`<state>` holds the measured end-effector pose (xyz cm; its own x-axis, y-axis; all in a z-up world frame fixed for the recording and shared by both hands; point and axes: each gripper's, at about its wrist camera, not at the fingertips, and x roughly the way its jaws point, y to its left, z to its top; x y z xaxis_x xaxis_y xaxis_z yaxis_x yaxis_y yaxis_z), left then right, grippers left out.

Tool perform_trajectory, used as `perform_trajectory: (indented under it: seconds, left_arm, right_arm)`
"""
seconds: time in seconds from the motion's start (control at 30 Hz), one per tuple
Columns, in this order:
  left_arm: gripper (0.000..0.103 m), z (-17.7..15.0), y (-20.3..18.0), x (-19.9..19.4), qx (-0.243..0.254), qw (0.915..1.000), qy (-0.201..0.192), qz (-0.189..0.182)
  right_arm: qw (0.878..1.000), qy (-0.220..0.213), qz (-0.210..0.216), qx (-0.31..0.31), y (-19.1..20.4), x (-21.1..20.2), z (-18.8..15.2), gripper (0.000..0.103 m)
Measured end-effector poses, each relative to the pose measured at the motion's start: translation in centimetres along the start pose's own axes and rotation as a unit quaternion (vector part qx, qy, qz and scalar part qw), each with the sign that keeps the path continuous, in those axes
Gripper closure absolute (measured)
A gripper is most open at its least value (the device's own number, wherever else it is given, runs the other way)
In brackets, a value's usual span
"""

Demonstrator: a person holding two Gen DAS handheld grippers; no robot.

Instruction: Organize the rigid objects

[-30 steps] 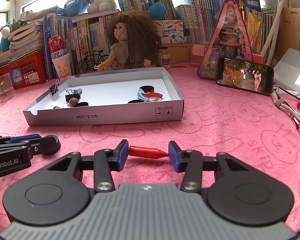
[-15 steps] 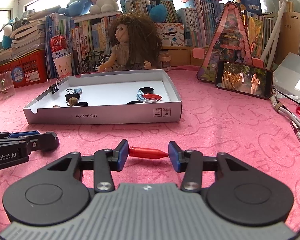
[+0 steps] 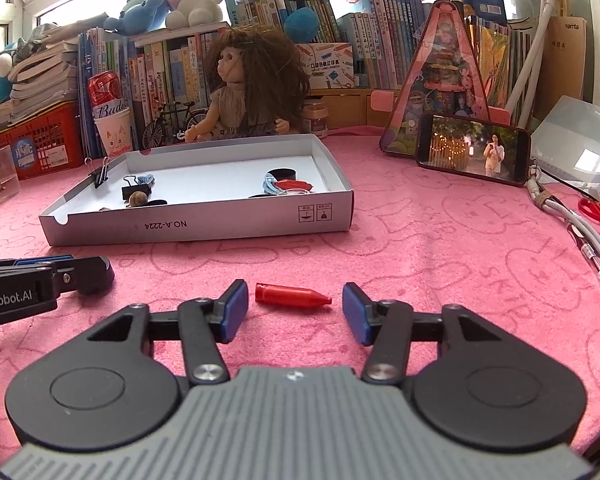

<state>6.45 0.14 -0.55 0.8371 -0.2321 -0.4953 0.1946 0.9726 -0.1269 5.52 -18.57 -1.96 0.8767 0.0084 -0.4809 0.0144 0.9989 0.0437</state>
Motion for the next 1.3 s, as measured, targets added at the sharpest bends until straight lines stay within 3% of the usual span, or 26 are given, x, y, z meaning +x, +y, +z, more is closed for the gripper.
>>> perform_trajectory:
  seconds: [0.17, 0.23, 0.37, 0.47, 0.53, 0.6, 0.83, 0.87, 0.93, 1.03, 1.3]
  left_arm:
    - [0.075, 0.1, 0.0, 0.0, -0.002, 1.0, 0.0, 0.001]
    - [0.075, 0.2, -0.1, 0.0, -0.001, 1.0, -0.001, 0.001]
    - [0.075, 0.3, -0.1, 0.1, -0.003, 1.0, -0.002, 0.002]
    - [0.075, 0.3, -0.1, 0.1, -0.004, 1.0, -0.001, 0.002]
    - [0.075, 0.3, -0.1, 0.1, -0.003, 1.0, -0.001, 0.002]
    - [0.075, 0.3, -0.1, 0.1, -0.004, 1.0, -0.002, 0.002]
    - [0.075, 0.4, -0.1, 0.2, -0.008, 1.0, -0.004, 0.002]
    - [0.075, 0.4, -0.1, 0.2, -0.008, 1.0, -0.004, 0.003]
    - [0.075, 0.4, -0.1, 0.2, -0.009, 1.0, -0.004, 0.002]
    - [0.075, 0.5, -0.1, 0.1, -0.009, 0.9999, -0.005, 0.002]
    - [0.075, 0.5, 0.1, 0.1, -0.012, 0.9999, -0.003, 0.004]
  right_arm:
    - [1.0, 0.003, 0.005, 0.005, -0.1, 0.4, 0.4, 0.063]
    - [1.0, 0.005, 0.009, 0.004, -0.1, 0.5, 0.5, 0.074]
    - [1.0, 0.005, 0.012, 0.001, -0.1, 0.6, 0.7, 0.074]
    - [1.0, 0.008, 0.017, 0.006, -0.1, 0.8, 0.7, 0.066]
    - [1.0, 0.007, 0.017, 0.009, -0.2, 0.8, 0.7, 0.05]
    - [1.0, 0.008, 0.019, 0.018, -0.2, 0.8, 0.7, 0.042]
    - [1.0, 0.013, 0.0, 0.022, 1.1, 1.7, 1.1, 0.039]
    - [1.0, 0.014, 0.0, 0.018, 1.3, 1.8, 1.2, 0.044]
    - [1.0, 0.02, 0.015, 0.009, 1.5, 1.9, 1.4, 0.073]
    - [0.999, 0.023, 0.035, -0.008, 1.5, 1.9, 1.4, 0.088]
    - [0.991, 0.028, 0.113, -0.061, 0.9, 1.3, 1.1, 0.088]
